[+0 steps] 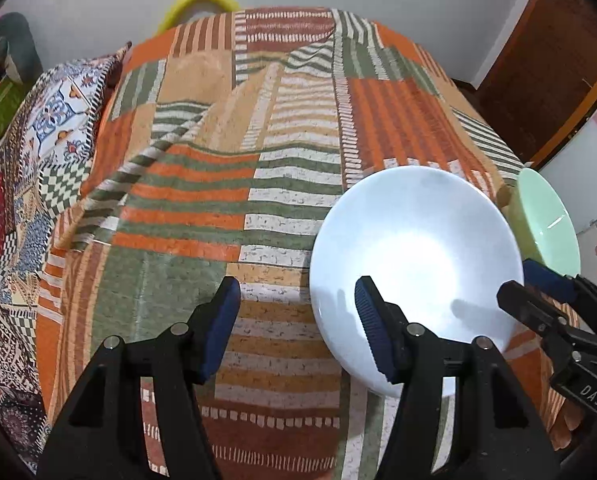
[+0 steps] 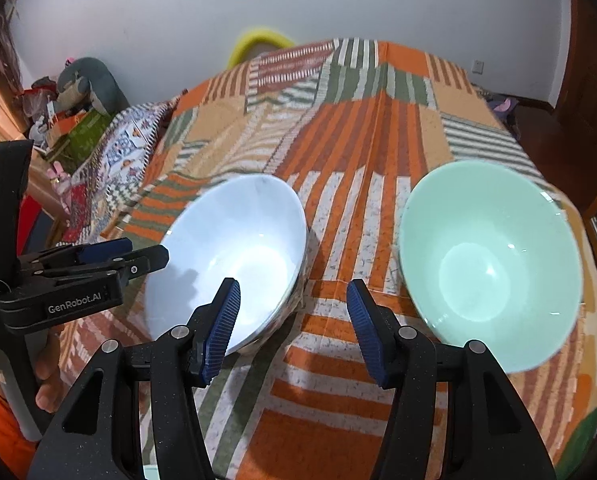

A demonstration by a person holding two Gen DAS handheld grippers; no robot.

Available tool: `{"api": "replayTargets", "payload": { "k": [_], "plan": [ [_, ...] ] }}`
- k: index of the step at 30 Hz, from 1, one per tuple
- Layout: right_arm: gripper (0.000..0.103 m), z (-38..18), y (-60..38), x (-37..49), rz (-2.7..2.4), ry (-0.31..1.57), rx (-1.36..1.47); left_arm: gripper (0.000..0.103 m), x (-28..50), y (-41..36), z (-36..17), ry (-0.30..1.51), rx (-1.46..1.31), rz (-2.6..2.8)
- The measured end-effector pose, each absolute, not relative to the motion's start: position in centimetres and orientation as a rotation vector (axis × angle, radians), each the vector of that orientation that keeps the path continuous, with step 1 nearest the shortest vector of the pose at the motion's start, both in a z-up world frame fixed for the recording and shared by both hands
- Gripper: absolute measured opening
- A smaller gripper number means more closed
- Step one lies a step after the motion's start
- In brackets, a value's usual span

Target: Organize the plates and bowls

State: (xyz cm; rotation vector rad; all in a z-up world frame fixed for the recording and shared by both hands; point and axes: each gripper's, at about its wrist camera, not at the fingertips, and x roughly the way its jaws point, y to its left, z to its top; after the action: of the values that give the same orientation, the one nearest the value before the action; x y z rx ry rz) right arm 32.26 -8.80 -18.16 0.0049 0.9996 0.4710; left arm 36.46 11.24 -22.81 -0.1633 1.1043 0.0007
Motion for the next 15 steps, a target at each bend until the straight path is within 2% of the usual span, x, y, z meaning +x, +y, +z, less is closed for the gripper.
{"api": "replayTargets", "payload": {
  "k": [2,7,11,15],
  "plan": [
    [0.04,-18.6,-8.5,32.4,0.477,1.015,-0.005,0.044,36.8,11.2,-23.3,1.12,-0.165,-0.013],
    [0.035,-19.1,-8.1,32.6,0.501,1.028,0.007,0.033,37.2,10.9,-24.4,1.143,-0.158,-0.033],
    [0.026,-19.2,-7.5,32.7,0.517,1.039,0.005,0.021,37.3,11.0,-24.4,1.146,-0.188,-0.071],
    [0.025,-19.0,-6.9,32.5,0.502,1.023,-0.032,0.014,37.5,10.7,-24.8,1.165,-0.19,-0.098]
  ]
}}
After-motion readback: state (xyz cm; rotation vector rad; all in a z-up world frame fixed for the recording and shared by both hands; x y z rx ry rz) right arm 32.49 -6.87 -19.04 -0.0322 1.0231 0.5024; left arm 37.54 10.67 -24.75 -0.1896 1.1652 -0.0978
